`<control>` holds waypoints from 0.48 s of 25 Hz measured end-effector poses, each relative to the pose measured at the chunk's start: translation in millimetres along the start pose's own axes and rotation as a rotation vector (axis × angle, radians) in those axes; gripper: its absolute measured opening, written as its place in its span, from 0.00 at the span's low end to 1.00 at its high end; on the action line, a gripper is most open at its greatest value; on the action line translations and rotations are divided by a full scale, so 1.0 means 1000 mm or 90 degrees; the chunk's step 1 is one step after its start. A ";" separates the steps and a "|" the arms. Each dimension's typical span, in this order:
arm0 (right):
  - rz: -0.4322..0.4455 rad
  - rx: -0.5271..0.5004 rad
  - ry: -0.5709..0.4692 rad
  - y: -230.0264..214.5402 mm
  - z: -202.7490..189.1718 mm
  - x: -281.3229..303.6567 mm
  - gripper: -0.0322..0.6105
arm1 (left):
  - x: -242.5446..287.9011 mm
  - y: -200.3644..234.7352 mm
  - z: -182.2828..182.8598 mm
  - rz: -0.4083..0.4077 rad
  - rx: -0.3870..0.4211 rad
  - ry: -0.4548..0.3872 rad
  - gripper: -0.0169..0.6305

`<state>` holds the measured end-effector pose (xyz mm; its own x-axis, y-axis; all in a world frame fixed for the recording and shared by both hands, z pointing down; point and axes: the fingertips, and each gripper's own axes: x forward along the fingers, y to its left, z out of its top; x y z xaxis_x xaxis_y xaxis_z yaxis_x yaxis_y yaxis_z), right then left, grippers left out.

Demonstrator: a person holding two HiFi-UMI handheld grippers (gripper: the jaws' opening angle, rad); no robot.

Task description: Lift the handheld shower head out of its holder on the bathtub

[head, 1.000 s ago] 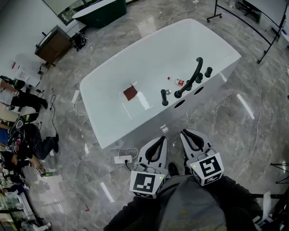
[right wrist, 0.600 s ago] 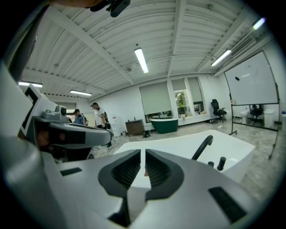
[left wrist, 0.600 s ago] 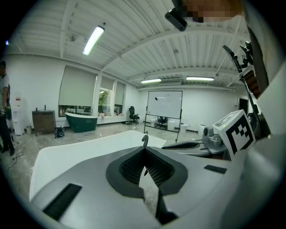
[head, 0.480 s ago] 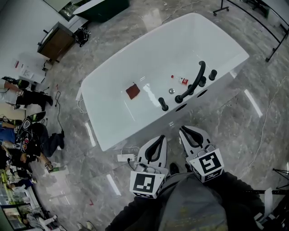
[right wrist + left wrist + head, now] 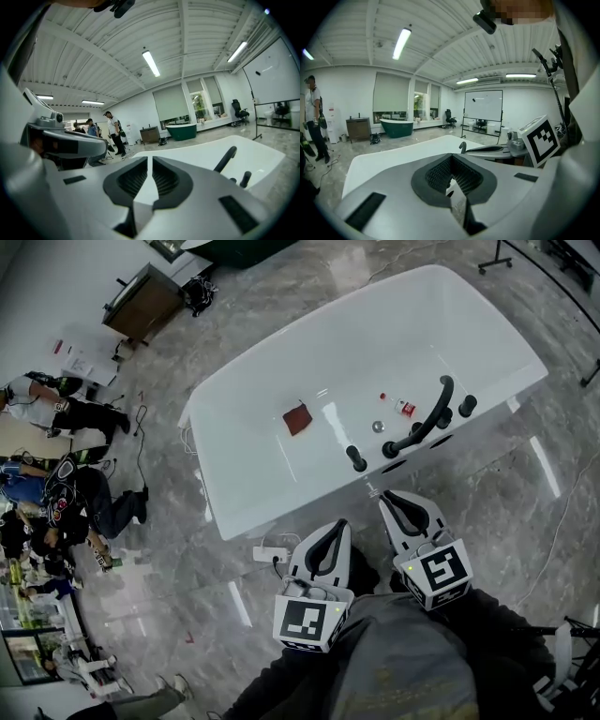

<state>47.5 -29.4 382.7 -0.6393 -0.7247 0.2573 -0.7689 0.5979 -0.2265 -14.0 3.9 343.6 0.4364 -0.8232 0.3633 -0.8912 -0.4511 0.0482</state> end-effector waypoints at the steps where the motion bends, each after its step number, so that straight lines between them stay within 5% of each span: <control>1: 0.002 -0.001 -0.001 0.000 0.002 0.005 0.10 | -0.001 0.005 0.000 0.007 -0.001 -0.001 0.03; 12: -0.021 -0.033 0.017 0.012 0.008 0.063 0.10 | 0.013 0.071 -0.003 -0.009 -0.031 -0.025 0.03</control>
<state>-2.1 -70.7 388.8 -0.6137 -0.7350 0.2886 -0.7882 0.5919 -0.1687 -72.4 -38.0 355.0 0.4522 -0.8302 0.3261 -0.8896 -0.4460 0.0982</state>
